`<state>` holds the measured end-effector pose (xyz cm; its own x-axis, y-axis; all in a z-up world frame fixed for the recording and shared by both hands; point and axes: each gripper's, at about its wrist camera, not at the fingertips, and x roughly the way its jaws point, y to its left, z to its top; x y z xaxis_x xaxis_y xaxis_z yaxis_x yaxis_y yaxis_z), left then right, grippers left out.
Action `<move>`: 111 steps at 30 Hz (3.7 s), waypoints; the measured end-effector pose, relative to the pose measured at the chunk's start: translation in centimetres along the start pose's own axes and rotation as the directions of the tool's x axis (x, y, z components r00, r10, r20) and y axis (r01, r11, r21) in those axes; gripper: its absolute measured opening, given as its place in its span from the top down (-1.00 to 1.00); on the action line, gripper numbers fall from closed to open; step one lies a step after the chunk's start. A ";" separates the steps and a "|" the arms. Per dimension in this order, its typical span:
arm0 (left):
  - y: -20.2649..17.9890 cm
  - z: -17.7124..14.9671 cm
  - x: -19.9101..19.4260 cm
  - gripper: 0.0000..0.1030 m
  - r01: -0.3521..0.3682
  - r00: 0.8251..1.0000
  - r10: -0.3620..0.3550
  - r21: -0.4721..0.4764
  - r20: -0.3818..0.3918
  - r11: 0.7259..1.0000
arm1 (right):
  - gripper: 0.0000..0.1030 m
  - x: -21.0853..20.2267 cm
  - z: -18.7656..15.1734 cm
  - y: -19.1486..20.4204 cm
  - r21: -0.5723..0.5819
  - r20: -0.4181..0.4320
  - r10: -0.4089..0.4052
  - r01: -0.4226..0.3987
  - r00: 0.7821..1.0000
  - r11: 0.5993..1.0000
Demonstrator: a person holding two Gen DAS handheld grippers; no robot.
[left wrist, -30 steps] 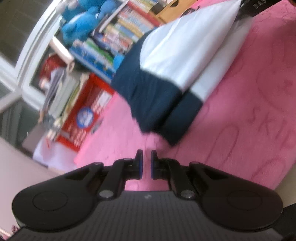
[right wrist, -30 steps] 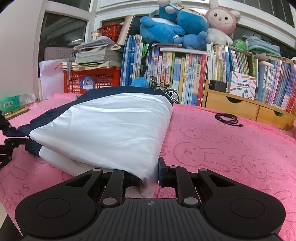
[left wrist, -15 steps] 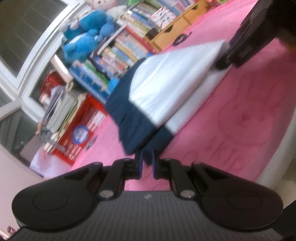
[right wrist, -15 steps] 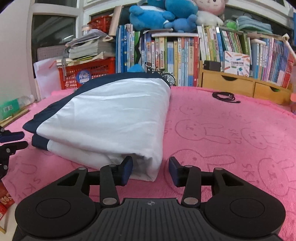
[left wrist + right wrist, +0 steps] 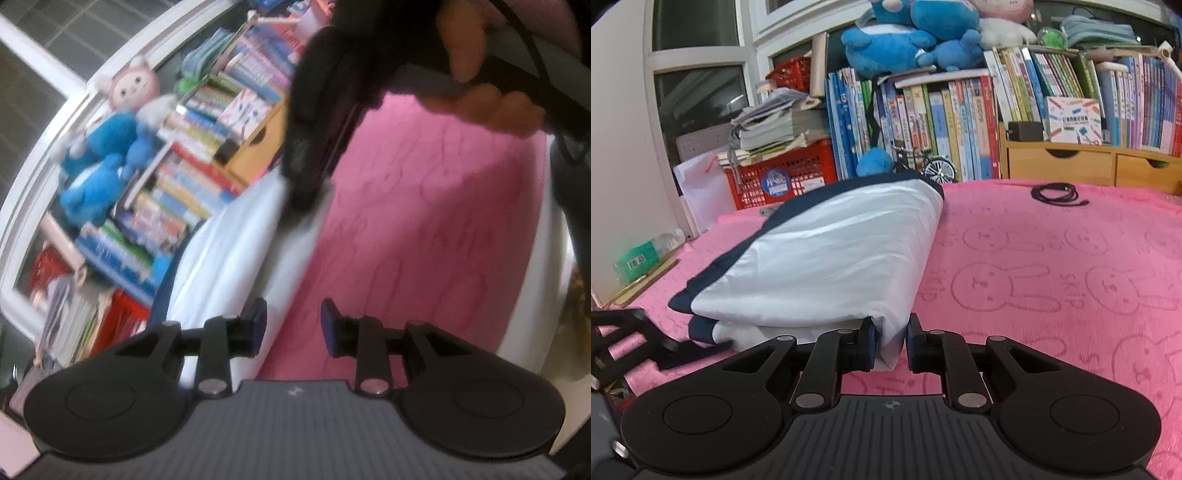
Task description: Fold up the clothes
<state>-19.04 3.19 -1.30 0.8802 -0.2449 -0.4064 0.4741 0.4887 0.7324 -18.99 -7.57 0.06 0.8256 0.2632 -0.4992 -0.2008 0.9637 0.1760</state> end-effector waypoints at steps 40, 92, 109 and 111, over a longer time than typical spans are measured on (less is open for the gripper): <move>4.2 -7.3 0.0 0.76 -0.112 0.958 0.131 0.085 -0.255 0.990 | 0.32 -0.3 -2.8 2.4 -0.420 0.094 -0.163 0.188 0.982 0.888; 21.1 -19.6 11.5 0.09 0.433 0.771 -0.289 -0.800 0.567 -0.416 | 0.79 9.4 -5.4 20.7 -0.785 0.411 -0.050 0.381 0.910 0.489; 23.1 -18.0 14.7 0.56 0.362 0.829 -0.325 -0.880 0.455 -0.307 | 0.82 11.5 -4.8 21.4 -0.814 0.415 -0.035 0.389 0.909 0.431; 23.7 -18.7 15.5 0.66 0.359 0.834 -0.306 -0.873 0.459 -0.331 | 0.83 11.5 -4.7 21.3 -0.814 0.410 -0.034 0.382 0.912 0.438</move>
<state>5.47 26.64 -0.42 0.5981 -0.7381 -0.3121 0.1425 0.4812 -0.8649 -16.26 16.20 -5.86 0.9754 0.1888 -0.1135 -0.2018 0.5597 -0.8038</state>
